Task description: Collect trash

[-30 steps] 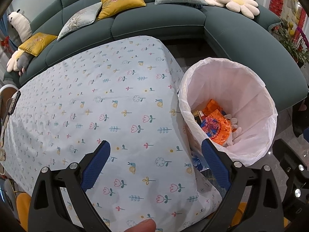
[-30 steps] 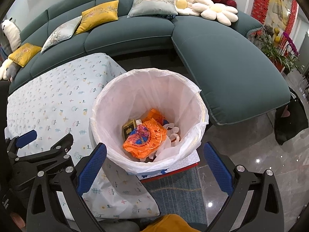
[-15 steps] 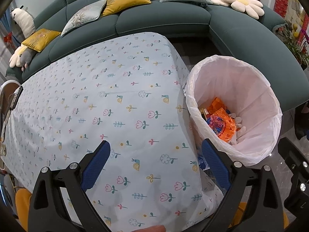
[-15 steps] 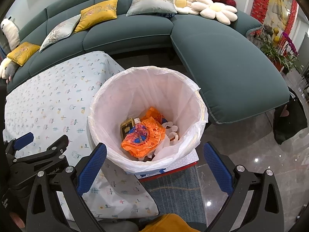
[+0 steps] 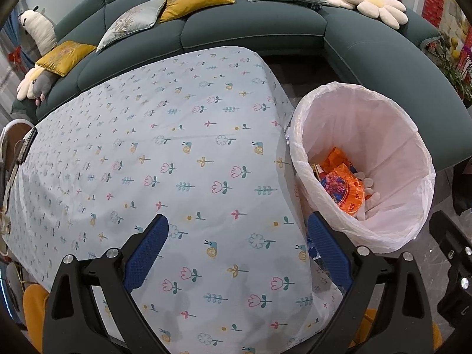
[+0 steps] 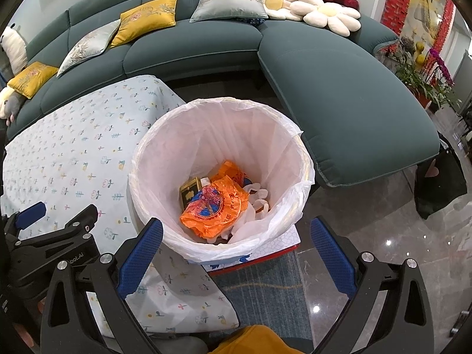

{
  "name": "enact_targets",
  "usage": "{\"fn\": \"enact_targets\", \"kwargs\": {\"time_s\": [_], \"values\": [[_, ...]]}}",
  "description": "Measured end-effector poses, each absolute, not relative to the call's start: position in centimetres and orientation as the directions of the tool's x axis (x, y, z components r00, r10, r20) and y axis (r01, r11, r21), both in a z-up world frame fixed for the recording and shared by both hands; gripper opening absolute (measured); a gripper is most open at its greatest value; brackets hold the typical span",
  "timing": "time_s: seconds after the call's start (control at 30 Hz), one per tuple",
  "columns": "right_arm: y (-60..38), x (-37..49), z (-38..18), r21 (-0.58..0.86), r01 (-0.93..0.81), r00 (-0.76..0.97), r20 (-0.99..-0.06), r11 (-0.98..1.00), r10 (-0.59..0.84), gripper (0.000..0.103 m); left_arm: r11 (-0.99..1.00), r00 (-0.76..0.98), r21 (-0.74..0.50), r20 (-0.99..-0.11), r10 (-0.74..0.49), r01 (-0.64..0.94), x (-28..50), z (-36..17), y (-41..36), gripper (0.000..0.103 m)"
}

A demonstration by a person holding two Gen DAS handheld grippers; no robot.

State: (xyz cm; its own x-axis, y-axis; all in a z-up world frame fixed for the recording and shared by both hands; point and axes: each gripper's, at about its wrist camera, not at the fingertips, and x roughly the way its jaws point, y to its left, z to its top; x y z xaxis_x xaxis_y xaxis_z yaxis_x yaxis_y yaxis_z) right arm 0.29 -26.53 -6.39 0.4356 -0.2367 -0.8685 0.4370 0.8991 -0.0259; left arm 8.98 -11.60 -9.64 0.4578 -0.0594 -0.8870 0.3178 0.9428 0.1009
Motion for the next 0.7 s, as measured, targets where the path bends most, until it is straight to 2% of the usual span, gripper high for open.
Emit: {"fn": "enact_targets", "kwargs": {"time_s": [0.7], "values": [[-26.45,-0.04,-6.98,-0.026,0.443,0.42,-0.877,0.896,-0.234,0.096,0.941,0.457,0.092,-0.886,-0.072,0.327,8.88,-9.57,-11.7,0.091]]}}
